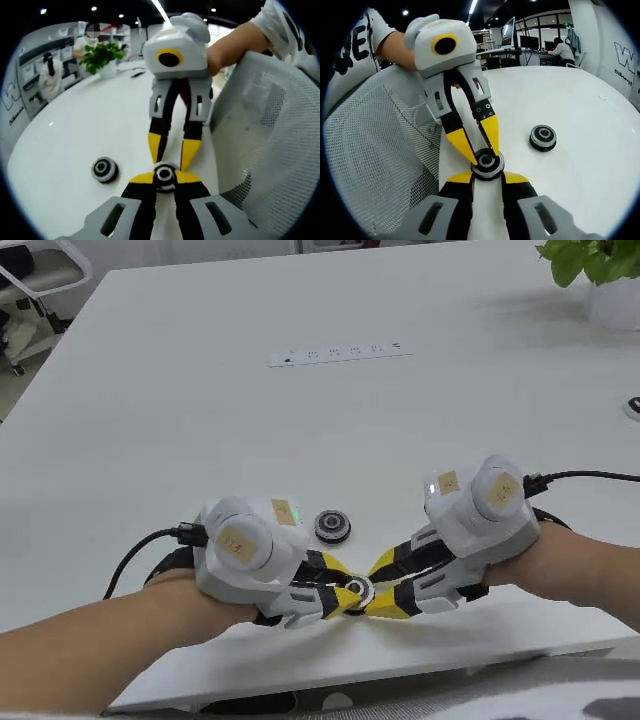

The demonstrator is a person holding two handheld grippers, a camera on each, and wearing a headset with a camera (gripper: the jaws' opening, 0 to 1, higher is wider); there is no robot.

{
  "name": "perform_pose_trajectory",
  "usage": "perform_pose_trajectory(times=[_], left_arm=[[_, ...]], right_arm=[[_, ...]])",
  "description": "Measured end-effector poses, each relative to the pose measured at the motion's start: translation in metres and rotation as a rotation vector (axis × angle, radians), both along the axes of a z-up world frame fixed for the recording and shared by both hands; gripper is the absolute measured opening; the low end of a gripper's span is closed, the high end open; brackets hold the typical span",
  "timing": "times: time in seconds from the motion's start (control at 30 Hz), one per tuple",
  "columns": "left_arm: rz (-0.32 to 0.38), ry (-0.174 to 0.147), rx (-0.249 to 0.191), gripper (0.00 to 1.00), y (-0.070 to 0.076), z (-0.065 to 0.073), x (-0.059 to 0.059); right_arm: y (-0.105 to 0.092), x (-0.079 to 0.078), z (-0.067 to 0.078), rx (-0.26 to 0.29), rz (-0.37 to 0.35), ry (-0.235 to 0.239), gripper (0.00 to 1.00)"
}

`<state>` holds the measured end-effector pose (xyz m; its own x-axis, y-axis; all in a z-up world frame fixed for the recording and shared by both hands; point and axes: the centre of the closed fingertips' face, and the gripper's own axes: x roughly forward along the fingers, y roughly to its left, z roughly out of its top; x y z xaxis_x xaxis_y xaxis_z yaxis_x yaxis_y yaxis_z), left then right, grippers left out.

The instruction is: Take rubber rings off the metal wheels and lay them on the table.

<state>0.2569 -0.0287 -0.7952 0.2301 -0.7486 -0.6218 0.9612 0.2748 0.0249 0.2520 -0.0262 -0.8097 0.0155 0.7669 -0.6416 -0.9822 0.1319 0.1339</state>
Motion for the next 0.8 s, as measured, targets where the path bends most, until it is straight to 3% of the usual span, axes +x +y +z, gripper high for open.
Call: perform_pose_trajectory(times=[0.2, 0.53, 0.8], left_arm=[[0.004, -0.002, 0.0, 0.14, 0.0, 0.0, 0.0], [-0.002, -0.016, 0.01, 0.14, 0.0, 0.0, -0.001], [-0.001, -0.024, 0.016, 0.13, 0.001, 0.0, 0.0]], right_arm=[[-0.006, 0.002, -0.003, -0.023, -0.02, 0.013, 0.06], [-0.008, 0.006, -0.004, -0.018, -0.081, 0.072, 0.0], [-0.011, 0.011, 0.002, 0.02, -0.163, 0.151, 0.0]])
